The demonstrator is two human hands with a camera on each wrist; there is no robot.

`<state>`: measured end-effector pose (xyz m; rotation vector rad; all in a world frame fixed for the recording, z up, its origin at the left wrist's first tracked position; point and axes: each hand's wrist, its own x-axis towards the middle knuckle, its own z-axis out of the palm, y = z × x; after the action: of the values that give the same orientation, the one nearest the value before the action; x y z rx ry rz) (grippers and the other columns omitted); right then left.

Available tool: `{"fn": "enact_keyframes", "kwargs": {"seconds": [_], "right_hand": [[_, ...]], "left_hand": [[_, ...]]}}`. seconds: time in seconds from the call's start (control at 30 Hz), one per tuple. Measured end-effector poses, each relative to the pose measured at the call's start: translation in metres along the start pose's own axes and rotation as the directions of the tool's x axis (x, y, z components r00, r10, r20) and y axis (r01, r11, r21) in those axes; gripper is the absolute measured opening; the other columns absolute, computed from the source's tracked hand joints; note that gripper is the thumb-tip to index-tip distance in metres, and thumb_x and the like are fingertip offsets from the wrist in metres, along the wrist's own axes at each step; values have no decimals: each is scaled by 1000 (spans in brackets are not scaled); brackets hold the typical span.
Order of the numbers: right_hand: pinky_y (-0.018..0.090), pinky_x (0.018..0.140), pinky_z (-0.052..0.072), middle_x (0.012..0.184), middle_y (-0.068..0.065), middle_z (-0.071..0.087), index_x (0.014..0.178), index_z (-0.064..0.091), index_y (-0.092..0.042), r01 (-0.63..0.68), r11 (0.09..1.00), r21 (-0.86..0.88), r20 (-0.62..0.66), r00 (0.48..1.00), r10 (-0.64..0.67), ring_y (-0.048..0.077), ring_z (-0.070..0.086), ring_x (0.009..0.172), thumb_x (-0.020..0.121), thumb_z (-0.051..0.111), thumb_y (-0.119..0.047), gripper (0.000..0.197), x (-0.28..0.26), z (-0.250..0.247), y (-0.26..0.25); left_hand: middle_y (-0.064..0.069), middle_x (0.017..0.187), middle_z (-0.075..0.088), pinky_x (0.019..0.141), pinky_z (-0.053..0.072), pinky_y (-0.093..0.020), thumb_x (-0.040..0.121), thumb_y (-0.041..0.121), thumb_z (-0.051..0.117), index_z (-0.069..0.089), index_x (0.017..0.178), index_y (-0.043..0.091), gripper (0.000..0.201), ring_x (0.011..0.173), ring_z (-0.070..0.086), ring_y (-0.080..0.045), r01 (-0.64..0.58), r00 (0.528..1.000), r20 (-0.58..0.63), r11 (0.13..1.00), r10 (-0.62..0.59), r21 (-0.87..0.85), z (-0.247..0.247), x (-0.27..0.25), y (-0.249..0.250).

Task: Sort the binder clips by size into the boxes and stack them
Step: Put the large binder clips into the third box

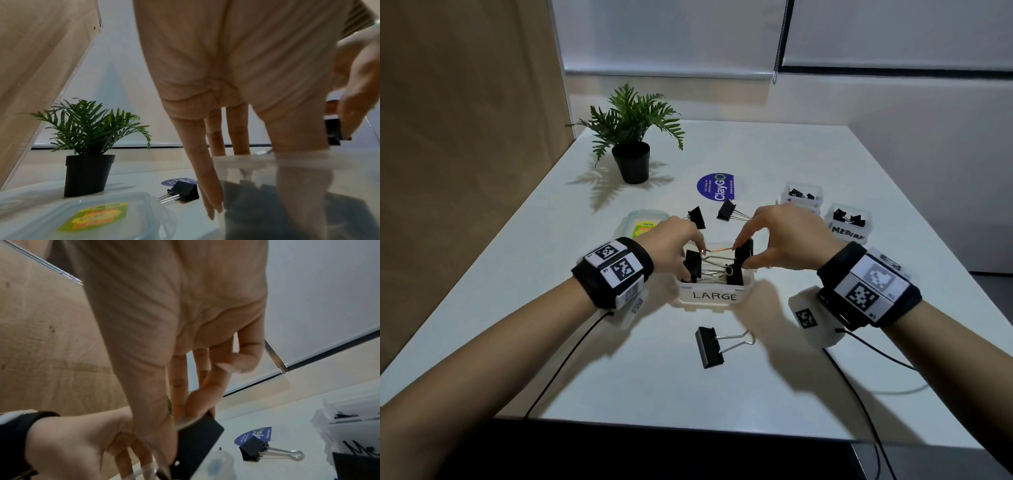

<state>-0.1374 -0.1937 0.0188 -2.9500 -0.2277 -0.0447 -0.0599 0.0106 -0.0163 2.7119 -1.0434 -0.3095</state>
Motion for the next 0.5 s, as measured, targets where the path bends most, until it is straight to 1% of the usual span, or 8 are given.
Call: {"fn": "enact_keyframes", "kwargs": {"seconds": [0.03, 0.1, 0.17, 0.23, 0.3, 0.33, 0.4, 0.5], "right_hand": [[31, 69, 48, 96, -15, 63, 98, 71, -43, 2, 1000, 10, -1, 1000, -2, 5, 48, 80, 70, 79, -45, 29, 0, 0, -1], [29, 64, 44, 98, -15, 64, 100, 71, -44, 20, 1000, -18, 18, 1000, -20, 7, 53, 84, 70, 78, -48, 31, 0, 5, -5], [27, 62, 40, 102, -13, 66, 101, 70, -45, 39, 993, -115, 22, 999, -36, 13, 60, 94, 73, 75, -50, 29, 1, 14, -9], [26, 57, 33, 105, -11, 66, 103, 71, -43, 49, 973, -224, 13, 999, -47, 19, 63, 97, 77, 70, -47, 27, 2, 21, -13], [24, 51, 26, 107, -9, 64, 103, 72, -38, 55, 955, -292, 20, 999, -51, 21, 63, 95, 81, 65, -42, 23, 2, 24, -17], [25, 51, 26, 108, -8, 62, 104, 72, -35, 57, 948, -312, 32, 998, -50, 22, 63, 94, 83, 63, -39, 23, 3, 26, -18], [26, 52, 28, 111, -5, 57, 105, 72, -30, 52, 937, -345, 53, 998, -36, 24, 63, 91, 86, 61, -34, 22, 3, 27, -21], [26, 46, 18, 116, 1, 48, 105, 71, -23, 29, 913, -408, 69, 998, -1, 25, 61, 87, 90, 60, -33, 21, 4, 27, -25]], "left_hand": [[-2, 114, 57, 63, 33, -20, 65, 18, 85, 67, 111, 19, 49, 86, 57, -15, 0, 1000, 0, 1000, 0, 1, 0, 0, 0], [-2, 114, 57, 65, 34, -20, 66, 18, 85, 68, 111, 19, 48, 84, 51, -11, -11, 1000, 1, 1000, 11, 11, 0, 1, 1], [-3, 114, 57, 66, 32, -21, 67, 19, 84, 68, 112, 19, 48, 84, 46, -9, -17, 1000, 7, 999, 17, 33, -1, 2, 2], [-3, 113, 57, 65, 31, -22, 67, 19, 84, 67, 112, 18, 48, 85, 47, -10, -15, 1000, 3, 999, 15, 37, 0, 1, 2], [-3, 110, 58, 66, 33, -23, 66, 19, 84, 67, 112, 20, 49, 85, 56, -14, -8, 1000, -8, 1000, 8, 15, 1, 0, 2], [-3, 108, 59, 66, 35, -24, 66, 19, 85, 67, 111, 22, 49, 84, 59, -16, -7, 1000, -12, 1000, 7, 1, 1, 0, 1], [-3, 106, 59, 66, 37, -24, 66, 20, 85, 69, 110, 26, 47, 83, 60, -19, -8, 1000, -3, 1000, 8, -3, 1, 0, 1], [-3, 108, 58, 67, 38, -24, 69, 20, 83, 70, 112, 29, 46, 84, 59, -20, -21, 1000, 24, 1000, 20, 23, 0, 1, 2]]}}
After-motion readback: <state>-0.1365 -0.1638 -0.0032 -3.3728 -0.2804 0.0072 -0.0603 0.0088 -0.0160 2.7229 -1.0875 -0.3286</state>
